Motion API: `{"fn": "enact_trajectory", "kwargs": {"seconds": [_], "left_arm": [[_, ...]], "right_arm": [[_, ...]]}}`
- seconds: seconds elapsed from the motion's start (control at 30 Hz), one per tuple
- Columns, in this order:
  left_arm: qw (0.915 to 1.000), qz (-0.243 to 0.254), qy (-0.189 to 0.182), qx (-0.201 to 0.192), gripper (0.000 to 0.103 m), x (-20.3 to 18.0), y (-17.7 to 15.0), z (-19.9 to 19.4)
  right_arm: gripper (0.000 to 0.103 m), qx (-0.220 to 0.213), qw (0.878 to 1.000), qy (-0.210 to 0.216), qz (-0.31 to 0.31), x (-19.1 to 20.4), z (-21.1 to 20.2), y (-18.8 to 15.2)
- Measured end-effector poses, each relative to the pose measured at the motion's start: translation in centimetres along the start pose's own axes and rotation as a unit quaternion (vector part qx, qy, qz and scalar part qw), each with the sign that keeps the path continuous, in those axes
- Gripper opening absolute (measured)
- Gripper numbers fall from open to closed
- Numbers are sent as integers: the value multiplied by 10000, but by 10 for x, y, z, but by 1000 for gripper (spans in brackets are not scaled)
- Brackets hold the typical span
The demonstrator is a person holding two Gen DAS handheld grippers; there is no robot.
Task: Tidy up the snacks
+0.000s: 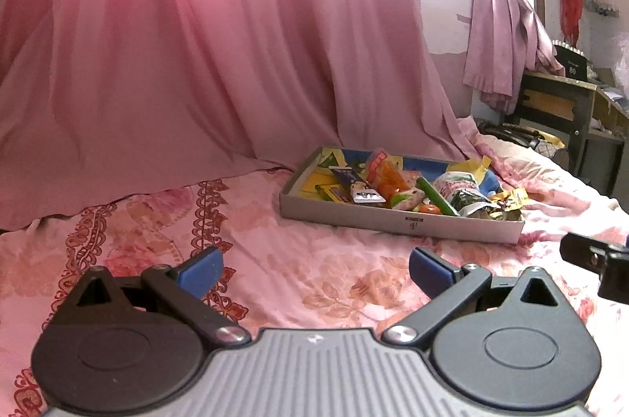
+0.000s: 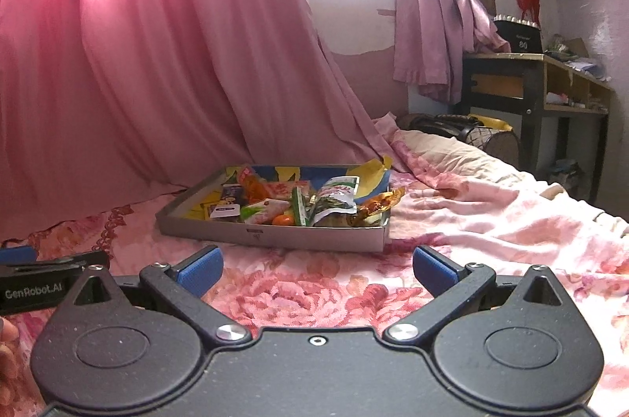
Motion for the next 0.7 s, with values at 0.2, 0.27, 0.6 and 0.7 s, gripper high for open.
{"fn": "enact_trajectory", "kwargs": {"seconds": [0.2, 0.27, 0.6, 0.7], "left_arm": [[9999, -32, -44, -87, 103, 5, -1, 3], [9999, -13, -48, -103, 103, 5, -1, 3], [9997, 229, -72, -105, 103, 1, -5, 5], [9998, 200, -61, -74, 103, 2, -6, 5]], "right_arm": [[102, 9, 10000, -78, -59, 3, -5, -5], [102, 14, 9999, -82, -97, 4, -5, -5], [102, 239, 9997, -108, 0, 1, 5, -11], [102, 285, 9996, -86, 20, 0, 7, -12]]}}
Point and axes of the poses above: each gripper's, at about its wrist camera, not at the fingertips, and z roughly the way its jaws point, x to its left, y to its top, the point moved 5 cm from there along z, roughly the way its jaws point, and after that the axes turned 13 degrees about y, right-handed, at the moved point
